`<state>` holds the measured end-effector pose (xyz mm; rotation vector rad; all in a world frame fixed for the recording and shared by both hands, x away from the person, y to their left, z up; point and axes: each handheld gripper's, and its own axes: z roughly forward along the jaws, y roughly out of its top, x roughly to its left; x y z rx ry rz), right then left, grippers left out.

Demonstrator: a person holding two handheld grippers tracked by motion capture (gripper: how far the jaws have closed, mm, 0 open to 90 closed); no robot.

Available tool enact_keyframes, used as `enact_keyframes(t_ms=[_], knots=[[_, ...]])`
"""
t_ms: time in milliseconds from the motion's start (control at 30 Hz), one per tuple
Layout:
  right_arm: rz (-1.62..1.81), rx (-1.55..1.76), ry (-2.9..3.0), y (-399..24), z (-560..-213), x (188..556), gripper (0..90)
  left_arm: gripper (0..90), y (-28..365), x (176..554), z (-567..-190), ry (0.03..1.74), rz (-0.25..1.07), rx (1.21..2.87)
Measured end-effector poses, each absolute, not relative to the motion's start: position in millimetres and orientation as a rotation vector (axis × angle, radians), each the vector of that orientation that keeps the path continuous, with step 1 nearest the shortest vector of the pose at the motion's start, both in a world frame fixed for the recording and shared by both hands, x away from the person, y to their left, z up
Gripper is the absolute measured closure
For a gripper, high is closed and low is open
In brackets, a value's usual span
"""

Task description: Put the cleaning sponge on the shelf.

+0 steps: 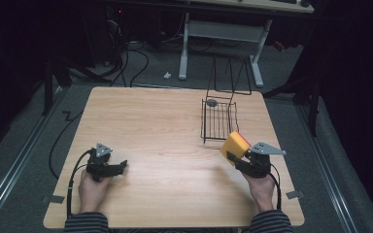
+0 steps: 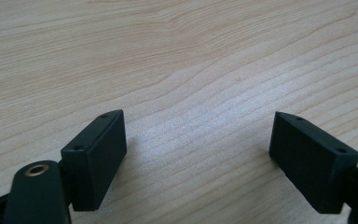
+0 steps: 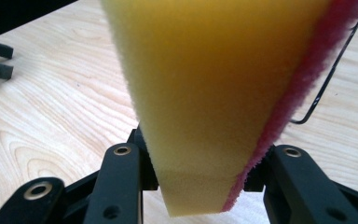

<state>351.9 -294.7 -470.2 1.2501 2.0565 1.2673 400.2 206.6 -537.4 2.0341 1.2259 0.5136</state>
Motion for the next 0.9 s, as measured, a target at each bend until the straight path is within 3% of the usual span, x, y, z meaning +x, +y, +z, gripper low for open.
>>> enact_keyframes(t_ms=[900], knots=[[1.270, 1.210, 2.039, -294.1, -452.1, 367.2, 61.0, 19.3, 206.6, 400.1, -537.4, 1.226, 0.514, 2.034]])
